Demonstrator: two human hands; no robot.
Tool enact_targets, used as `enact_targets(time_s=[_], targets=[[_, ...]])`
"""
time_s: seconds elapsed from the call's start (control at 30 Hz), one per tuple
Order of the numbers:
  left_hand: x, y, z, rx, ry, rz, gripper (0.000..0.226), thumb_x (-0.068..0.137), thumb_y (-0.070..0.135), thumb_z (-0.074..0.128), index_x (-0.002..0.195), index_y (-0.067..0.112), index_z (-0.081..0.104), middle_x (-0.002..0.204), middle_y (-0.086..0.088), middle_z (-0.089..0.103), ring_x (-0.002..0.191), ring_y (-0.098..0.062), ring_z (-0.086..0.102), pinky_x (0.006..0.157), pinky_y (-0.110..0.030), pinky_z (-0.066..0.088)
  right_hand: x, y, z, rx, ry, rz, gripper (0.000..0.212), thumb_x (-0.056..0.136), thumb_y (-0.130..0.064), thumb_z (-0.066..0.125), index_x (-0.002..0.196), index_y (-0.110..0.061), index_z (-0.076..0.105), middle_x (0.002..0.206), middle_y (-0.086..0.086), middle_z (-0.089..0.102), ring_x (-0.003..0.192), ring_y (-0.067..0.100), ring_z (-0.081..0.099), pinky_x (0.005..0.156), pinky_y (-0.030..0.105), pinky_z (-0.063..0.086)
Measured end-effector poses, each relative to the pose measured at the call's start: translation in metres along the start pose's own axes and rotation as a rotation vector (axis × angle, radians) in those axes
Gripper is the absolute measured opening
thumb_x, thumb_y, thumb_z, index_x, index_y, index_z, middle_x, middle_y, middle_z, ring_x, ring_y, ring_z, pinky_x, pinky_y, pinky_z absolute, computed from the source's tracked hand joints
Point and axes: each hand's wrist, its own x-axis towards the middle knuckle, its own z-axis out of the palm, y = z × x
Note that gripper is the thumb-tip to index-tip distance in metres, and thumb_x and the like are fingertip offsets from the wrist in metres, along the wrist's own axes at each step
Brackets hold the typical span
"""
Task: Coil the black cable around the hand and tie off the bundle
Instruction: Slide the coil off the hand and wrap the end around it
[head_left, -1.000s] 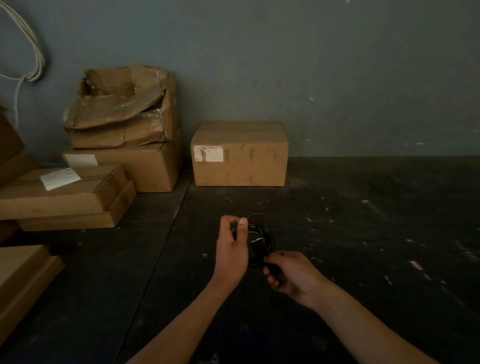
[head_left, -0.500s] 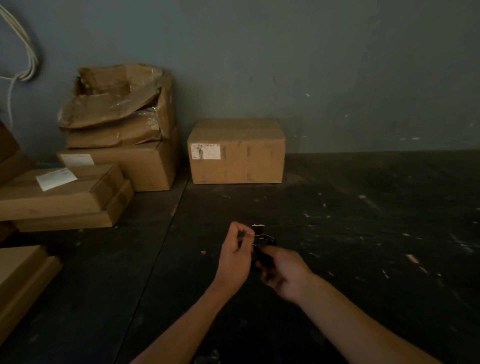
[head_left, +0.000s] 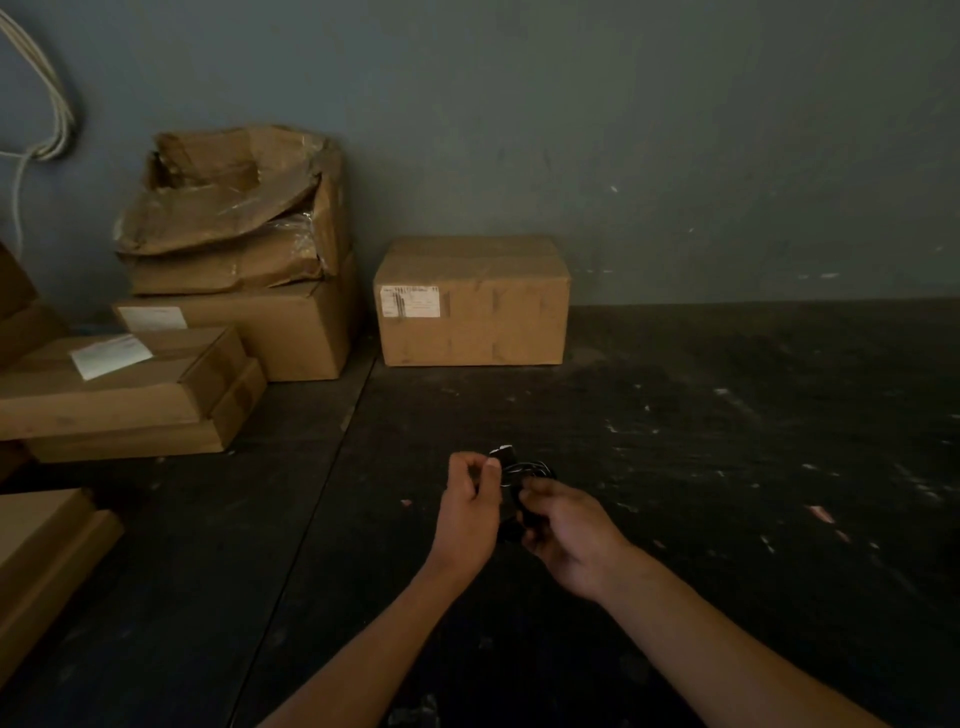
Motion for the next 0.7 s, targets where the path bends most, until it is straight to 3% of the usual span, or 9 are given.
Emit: enact_targets(time_s=[0.1,0.2,0.27,0.37,0.57,0.7], targets=[[-0.002,0.002,0.003,-0.073,-0.006,-0.103,0.015,0.102,0.027,0.042,0.115,0.02,0.045,0.077,-0.005,0.054,0.071,-0.02,0.053,0.081,-0.05,0.054,0.002,0.001,-0.001,0.001,0.004,-0.02,0.02,0.097,-0.005,0.052,0.101,-0.016,0.068,0.088,0.004,0.07,0.078,0.018,0.062,0.063,0.03,0.044],[-0.001,0.004,0.005,-0.108,-0.016,-0.19,0.017,0.102,0.031,0.043,0.116,0.023,0.047,0.088,-0.012,0.06,0.085,-0.03,0.062,0.092,-0.053,0.051,0.002,0.001,-0.002,0.013,-0.008,-0.024,0.021,0.097,-0.006,0.05,0.101,-0.017,0.068,0.09,0.005,0.071,0.076,0.017,0.064,0.057,0.028,0.045],[0.0,0.004,0.006,-0.108,-0.043,-0.206,0.019,0.102,0.033,0.043,0.108,0.023,0.057,0.102,-0.022,0.065,0.101,-0.037,0.064,0.094,-0.055,0.052,0.002,0.001,-0.004,0.024,-0.014,-0.017,0.022,0.098,-0.007,0.049,0.104,-0.016,0.068,0.097,0.008,0.072,0.081,0.019,0.067,0.058,0.028,0.047],[-0.001,0.005,0.006,-0.118,-0.036,-0.154,0.021,0.102,0.028,0.044,0.098,0.019,0.063,0.106,-0.024,0.065,0.103,-0.042,0.062,0.09,-0.058,0.053,0.003,0.001,-0.005,0.01,-0.005,-0.009,0.019,0.097,-0.007,0.051,0.101,-0.016,0.068,0.093,0.008,0.071,0.078,0.018,0.065,0.061,0.03,0.046],[-0.002,-0.003,0.003,-0.089,0.003,-0.12,0.017,0.1,0.021,0.047,0.102,0.016,0.064,0.102,-0.008,0.069,0.097,-0.02,0.068,0.093,-0.046,0.055,0.0,-0.005,-0.007,-0.207,-0.02,0.042,0.013,0.094,-0.013,0.058,0.103,-0.01,0.068,0.094,0.01,0.067,0.077,0.017,0.057,0.063,0.027,0.048],[-0.004,-0.008,0.004,-0.05,0.014,-0.09,0.017,0.101,0.021,0.047,0.101,0.017,0.063,0.099,-0.008,0.068,0.092,-0.02,0.068,0.088,-0.04,0.057,0.001,-0.005,-0.009,-0.217,0.053,-0.037,0.015,0.092,-0.012,0.062,0.106,-0.01,0.065,0.092,0.01,0.065,0.075,0.018,0.059,0.064,0.028,0.05]])
